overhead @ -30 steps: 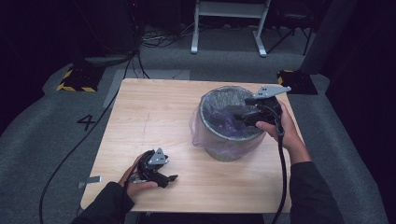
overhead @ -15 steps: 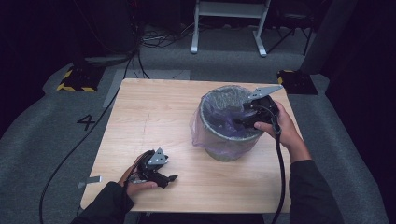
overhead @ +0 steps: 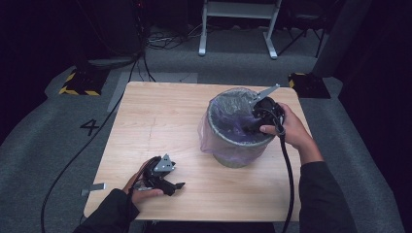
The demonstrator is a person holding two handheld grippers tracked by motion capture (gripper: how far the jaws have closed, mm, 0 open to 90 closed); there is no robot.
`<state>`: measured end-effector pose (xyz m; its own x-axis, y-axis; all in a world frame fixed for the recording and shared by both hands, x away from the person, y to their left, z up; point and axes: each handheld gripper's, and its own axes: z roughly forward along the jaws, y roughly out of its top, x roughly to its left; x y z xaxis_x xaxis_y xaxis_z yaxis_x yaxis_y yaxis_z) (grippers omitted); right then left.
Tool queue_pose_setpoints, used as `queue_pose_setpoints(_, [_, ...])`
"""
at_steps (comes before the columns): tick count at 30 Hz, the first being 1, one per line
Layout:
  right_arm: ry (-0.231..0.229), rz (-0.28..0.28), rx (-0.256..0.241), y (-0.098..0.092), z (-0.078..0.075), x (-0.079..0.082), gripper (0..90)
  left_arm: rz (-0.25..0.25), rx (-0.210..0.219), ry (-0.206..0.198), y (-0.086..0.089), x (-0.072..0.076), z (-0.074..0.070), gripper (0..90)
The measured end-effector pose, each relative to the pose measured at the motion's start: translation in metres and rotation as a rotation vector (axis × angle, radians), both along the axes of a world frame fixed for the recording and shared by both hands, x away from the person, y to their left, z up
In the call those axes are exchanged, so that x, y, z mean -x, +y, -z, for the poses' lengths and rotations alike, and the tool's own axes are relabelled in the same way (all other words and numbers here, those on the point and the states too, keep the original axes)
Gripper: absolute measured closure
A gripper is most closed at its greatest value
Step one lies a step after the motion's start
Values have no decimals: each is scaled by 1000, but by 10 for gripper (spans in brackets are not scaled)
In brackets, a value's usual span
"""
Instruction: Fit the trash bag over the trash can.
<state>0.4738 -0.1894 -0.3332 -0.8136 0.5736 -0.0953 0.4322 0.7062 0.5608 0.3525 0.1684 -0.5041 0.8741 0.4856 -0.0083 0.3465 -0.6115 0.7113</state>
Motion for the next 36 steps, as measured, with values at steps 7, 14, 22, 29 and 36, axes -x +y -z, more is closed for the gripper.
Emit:
queue_pose_setpoints(7, [-1,15,74,5,1,0,257,0,1,-2,0,0,0,153])
queue_pose_setpoints(14, [-37,25,112,8,2,3,244,0,1,-1,0,0,0,153])
queue_pose_setpoints(22, [-62,31,64,5,-2,8,221,1,1,-1,0,0,0,153])
queue_pose_setpoints(29, [-79,53,20,-1,-7,10,223,0,1,-1,0,0,0,153])
queue_pose_setpoints(36, [-142,54,-51,-6,-13,16,231,1,1,-1,0,0,0,153])
